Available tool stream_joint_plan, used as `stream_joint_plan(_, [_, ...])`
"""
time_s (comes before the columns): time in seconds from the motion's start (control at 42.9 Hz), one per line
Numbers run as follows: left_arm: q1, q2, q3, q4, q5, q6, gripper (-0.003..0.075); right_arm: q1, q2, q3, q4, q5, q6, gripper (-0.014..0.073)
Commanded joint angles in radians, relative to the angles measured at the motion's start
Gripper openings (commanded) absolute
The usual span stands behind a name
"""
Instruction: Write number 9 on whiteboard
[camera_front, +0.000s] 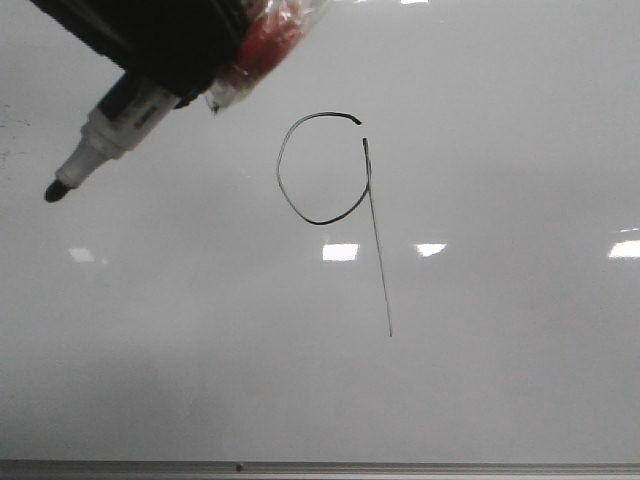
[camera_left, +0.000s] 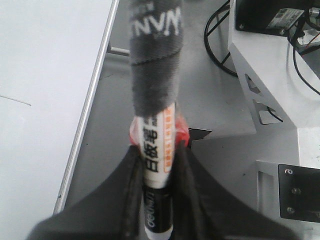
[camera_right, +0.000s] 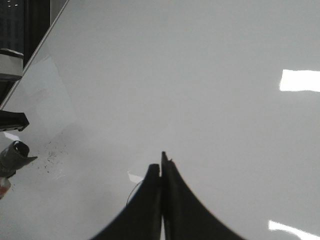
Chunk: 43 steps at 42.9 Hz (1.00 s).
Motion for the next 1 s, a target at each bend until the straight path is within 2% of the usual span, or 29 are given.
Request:
stream_joint_plan(0.0, [0.0,-0.025,-0.032,-0.052,-0.029,-0.003,-0.0019,-0.006,-0.016,-0.025,0.02,-0.03,0.0,-0.0069])
stream_joint_plan(0.56, [0.0,-0.025,-0.032,-0.052,-0.056,-0.003,-0.0019,-0.006,-0.016,-0.025,0.02,-0.029,0.0,-0.0069])
stream_joint_plan(0.816, [0.0,-0.025,-0.032,-0.002,-0.29,-0.103,-0.0019,-0.006,-0.016,-0.025,0.02,-0.029,0.0,-0.0069])
stream_joint_plan(0.98, [0.032,-0.025,-0.032,0.093,-0.399,-0.271,-0.0019,-0.006,-0.016,-0.025,0.02,-0.029,0.0,-0.0069])
